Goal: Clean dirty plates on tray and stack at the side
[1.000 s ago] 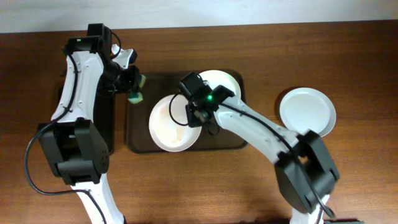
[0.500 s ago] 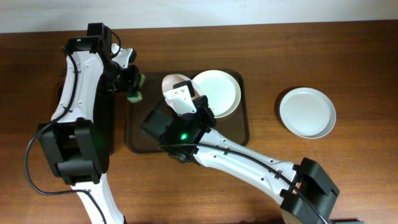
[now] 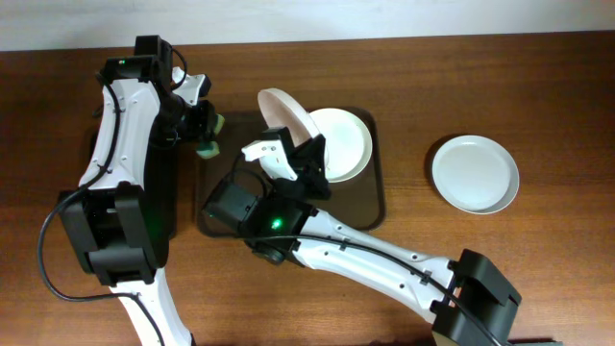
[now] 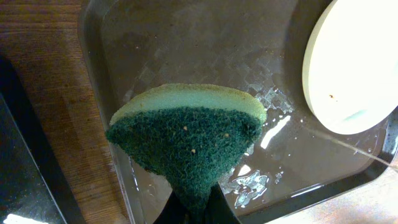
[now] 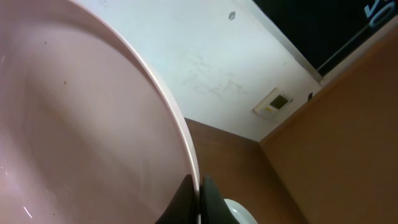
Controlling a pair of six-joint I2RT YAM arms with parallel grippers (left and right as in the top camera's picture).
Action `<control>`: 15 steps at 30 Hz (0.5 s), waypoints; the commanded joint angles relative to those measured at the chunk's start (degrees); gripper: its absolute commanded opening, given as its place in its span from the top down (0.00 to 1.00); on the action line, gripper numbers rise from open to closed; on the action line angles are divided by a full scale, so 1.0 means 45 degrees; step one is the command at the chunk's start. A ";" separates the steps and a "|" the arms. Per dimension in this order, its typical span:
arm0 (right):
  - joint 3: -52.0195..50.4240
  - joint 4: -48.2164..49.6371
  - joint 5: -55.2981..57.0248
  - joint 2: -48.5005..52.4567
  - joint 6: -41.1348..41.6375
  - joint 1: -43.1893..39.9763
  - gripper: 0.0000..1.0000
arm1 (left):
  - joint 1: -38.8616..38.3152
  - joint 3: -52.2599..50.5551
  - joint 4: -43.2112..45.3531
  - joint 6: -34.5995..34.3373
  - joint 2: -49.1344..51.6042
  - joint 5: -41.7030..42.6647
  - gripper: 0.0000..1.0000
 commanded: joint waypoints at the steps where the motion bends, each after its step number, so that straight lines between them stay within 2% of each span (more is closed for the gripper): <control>1: 0.0083 0.0039 0.0432 -0.0272 0.0005 0.0083 0.96 | 0.0010 0.0267 0.0034 0.0199 0.0044 0.0000 0.99; 5: 0.0087 -0.0102 -0.1724 -0.0306 0.0005 -0.0204 0.96 | -0.0015 0.0267 0.0034 0.0199 0.0044 -0.0034 0.99; 9: 0.0087 -0.1088 -0.5780 -0.0874 0.0709 -0.1166 0.96 | -0.0015 0.0267 0.0034 0.0199 0.0044 -0.0039 0.99; 13: 0.0087 -0.2103 -1.0486 -0.2322 0.1302 -0.3570 0.96 | -0.0019 0.0267 0.0034 0.0199 0.0044 -0.0228 0.99; 15: 0.0087 -0.2463 -1.3542 -0.3041 0.1200 -0.5697 0.96 | -0.0019 0.0267 0.0029 0.0199 0.0044 -0.0223 0.99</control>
